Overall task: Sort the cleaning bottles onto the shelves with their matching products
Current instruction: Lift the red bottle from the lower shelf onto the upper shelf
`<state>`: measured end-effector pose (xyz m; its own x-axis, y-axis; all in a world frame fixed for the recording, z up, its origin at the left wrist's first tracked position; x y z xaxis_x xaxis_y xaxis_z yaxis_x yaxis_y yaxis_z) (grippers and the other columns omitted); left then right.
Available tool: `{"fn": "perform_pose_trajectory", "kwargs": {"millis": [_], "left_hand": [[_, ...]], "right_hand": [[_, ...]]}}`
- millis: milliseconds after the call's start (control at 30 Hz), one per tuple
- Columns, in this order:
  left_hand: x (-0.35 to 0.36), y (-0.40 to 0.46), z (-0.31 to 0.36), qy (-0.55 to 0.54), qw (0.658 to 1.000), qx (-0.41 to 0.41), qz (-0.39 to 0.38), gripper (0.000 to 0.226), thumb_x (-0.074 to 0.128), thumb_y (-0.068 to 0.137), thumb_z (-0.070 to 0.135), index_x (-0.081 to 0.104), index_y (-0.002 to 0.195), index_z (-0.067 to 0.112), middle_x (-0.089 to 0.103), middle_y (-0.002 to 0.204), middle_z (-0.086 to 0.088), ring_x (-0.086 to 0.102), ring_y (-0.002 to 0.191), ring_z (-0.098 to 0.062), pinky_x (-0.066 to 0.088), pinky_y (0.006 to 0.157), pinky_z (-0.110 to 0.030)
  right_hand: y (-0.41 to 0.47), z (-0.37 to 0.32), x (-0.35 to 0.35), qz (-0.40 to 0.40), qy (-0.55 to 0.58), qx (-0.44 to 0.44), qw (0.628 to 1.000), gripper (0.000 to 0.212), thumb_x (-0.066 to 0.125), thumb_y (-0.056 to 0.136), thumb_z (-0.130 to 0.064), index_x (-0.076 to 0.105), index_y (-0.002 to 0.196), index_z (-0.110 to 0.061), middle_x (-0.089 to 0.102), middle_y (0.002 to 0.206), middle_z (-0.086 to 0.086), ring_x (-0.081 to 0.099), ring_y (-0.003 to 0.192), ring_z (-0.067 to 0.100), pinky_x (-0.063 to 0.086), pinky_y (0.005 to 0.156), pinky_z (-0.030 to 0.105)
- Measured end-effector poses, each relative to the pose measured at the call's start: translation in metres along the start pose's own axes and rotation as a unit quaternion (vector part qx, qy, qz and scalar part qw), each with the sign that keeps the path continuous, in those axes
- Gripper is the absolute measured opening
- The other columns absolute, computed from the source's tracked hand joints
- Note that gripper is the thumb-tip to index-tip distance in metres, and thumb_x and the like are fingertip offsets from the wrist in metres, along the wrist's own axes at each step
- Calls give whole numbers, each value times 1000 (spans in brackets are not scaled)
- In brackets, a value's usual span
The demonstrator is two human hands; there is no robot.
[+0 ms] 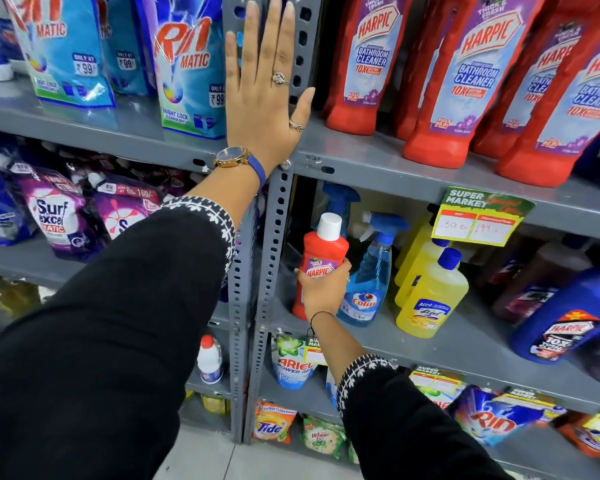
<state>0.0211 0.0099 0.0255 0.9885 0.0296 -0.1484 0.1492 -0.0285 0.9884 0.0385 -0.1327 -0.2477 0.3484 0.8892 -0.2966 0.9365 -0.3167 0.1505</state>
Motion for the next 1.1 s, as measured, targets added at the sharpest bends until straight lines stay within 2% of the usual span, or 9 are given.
{"fn": "perform_pose_trajectory", "kwargs": {"millis": [67,233,300,467,567,633,800,967,1100], "left_hand": [[-1,0,0,-1,1000,2,-4,64,41,96,40,32,144,-2,34,148,-21,27,137,-41,12,114,-51],[-1,-1,0,2,1000,3,-8,66,43,96,41,30,145,0,32,150,-19,24,139,-39,11,115,-50],[-1,-1,0,-2,1000,5,-6,66,42,96,42,29,146,1,31,151,-18,24,139,-38,12,115,-50],[-1,-1,1,-4,1000,5,-12,68,44,94,41,25,147,2,28,152,-18,21,140,-37,7,116,-47],[1,-1,0,-13,1000,4,-15,71,46,93,40,21,148,3,25,154,-17,17,142,-36,-1,117,-43],[3,-1,-1,-30,999,10,-14,73,46,92,41,18,149,5,22,155,-16,13,143,-36,-4,117,-42],[8,-1,-3,-47,999,4,-9,75,45,95,44,11,151,9,20,156,-14,10,144,-32,-5,118,-41],[6,-1,-2,-80,997,9,-8,70,27,99,52,11,151,8,20,156,-13,5,145,-29,-4,118,-42],[3,-1,-2,-87,996,5,-12,70,38,96,44,13,151,7,19,156,-13,4,145,-29,-6,118,-40]], "right_hand": [[-2,0,-1,6,-3,1,1000,84,88,58,-27,38,124,-9,55,115,13,56,104,31,48,82,40],[-15,2,-9,10,57,-32,998,76,90,53,-23,41,110,-14,54,104,7,57,96,27,52,80,39],[-21,-9,-17,0,75,-61,995,75,90,52,-26,39,106,-21,53,100,1,58,93,21,52,76,31],[-37,-66,-43,-41,124,-130,983,77,89,52,-31,40,110,-25,57,104,-3,60,95,8,53,78,20],[-48,-111,-63,-28,158,-175,971,75,89,50,-28,39,104,-38,56,101,-13,58,91,-6,46,71,6],[-52,-141,-78,-4,179,-200,963,74,90,48,-24,39,100,-39,56,98,-16,56,87,-12,42,67,2],[-45,-211,-109,-1,214,-247,945,73,92,48,-20,43,102,-23,61,96,-8,59,85,-4,46,71,8],[-24,-272,-128,15,187,-294,937,74,93,48,-19,41,100,-17,60,96,-2,58,85,10,43,70,5],[1,-306,-136,46,176,-297,937,73,93,48,-23,39,97,-14,62,100,8,61,91,23,52,79,31]]}}
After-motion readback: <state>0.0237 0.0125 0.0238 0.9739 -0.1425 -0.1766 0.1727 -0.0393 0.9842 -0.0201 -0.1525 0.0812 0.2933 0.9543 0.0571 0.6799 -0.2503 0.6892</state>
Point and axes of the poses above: each hand's wrist, its own y-axis towards the middle knuckle, its own x-axis out of the palm, z = x × y, the point moved 3 cm from there along y, towards the middle knuckle
